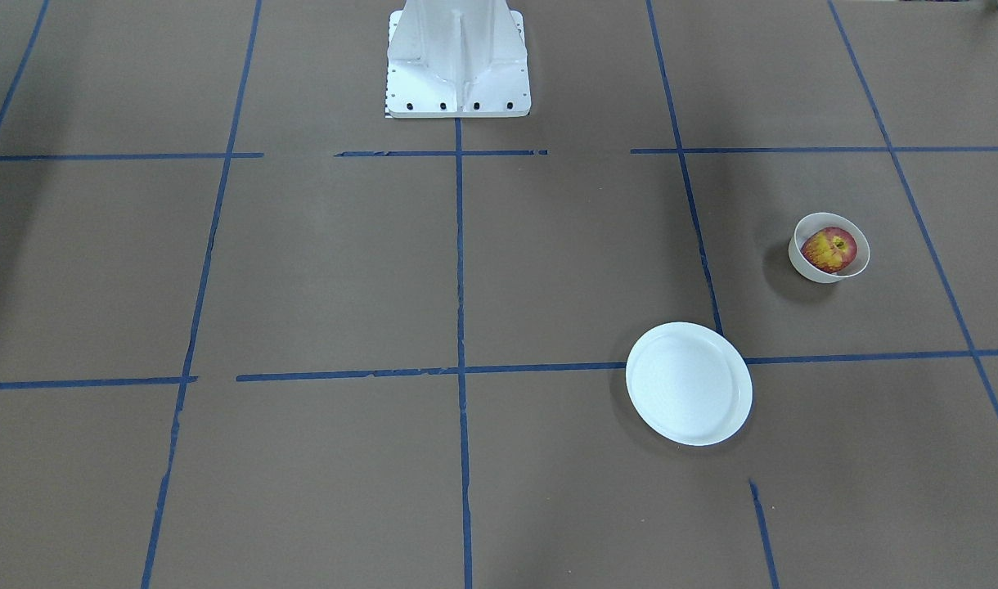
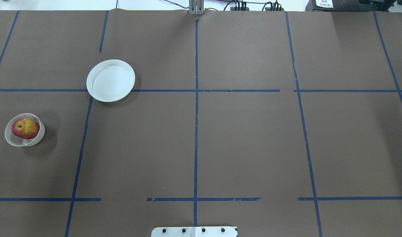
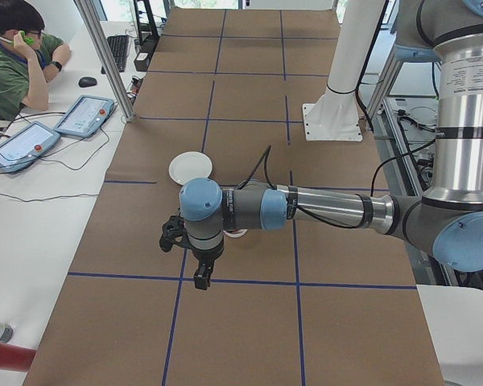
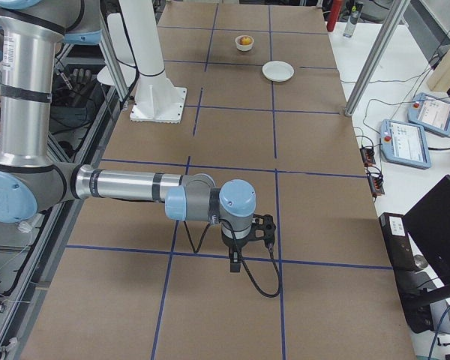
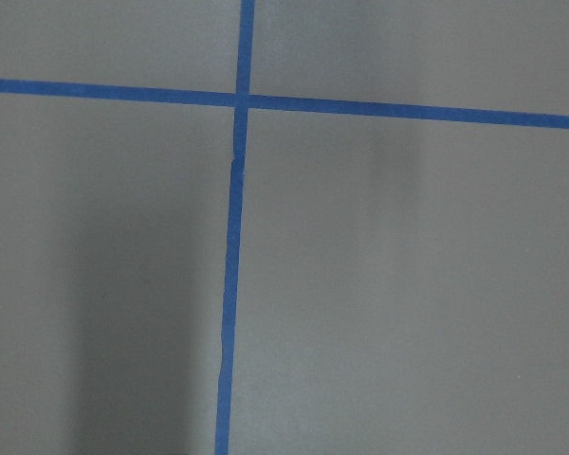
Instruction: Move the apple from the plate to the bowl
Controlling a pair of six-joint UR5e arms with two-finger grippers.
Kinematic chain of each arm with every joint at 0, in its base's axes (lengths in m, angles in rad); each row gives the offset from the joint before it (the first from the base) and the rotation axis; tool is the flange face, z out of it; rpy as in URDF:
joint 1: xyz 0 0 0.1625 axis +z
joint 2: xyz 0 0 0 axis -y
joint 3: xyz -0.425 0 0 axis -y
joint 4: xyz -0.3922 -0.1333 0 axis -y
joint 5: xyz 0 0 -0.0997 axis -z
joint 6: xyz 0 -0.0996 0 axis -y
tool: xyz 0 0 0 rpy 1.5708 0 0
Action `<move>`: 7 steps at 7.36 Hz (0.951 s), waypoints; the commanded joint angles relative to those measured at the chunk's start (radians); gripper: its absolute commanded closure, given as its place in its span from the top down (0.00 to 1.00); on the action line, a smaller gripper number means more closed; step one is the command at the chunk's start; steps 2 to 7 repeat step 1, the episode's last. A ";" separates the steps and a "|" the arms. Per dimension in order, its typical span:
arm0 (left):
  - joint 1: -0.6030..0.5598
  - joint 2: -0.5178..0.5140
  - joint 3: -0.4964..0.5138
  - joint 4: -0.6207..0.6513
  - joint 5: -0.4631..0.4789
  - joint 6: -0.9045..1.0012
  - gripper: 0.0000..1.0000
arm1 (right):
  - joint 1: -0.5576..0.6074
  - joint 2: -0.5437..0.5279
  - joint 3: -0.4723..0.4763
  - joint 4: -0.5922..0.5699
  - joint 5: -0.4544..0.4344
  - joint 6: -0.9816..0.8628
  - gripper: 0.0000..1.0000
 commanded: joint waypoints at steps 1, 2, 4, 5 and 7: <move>0.000 0.000 0.000 0.000 0.000 0.000 1.00 | 0.000 0.000 0.000 0.000 0.000 0.000 1.00; 0.000 0.000 0.000 0.000 0.000 0.000 1.00 | 0.000 0.000 0.000 0.000 0.000 0.000 1.00; 0.000 0.000 0.000 0.000 0.000 0.000 1.00 | 0.000 0.000 0.000 0.000 0.000 0.000 1.00; 0.000 0.000 0.000 0.000 0.000 0.000 1.00 | 0.000 0.000 0.000 0.000 0.000 0.000 1.00; 0.000 0.000 0.000 0.000 0.000 0.000 1.00 | 0.000 0.000 0.000 0.000 0.000 0.000 1.00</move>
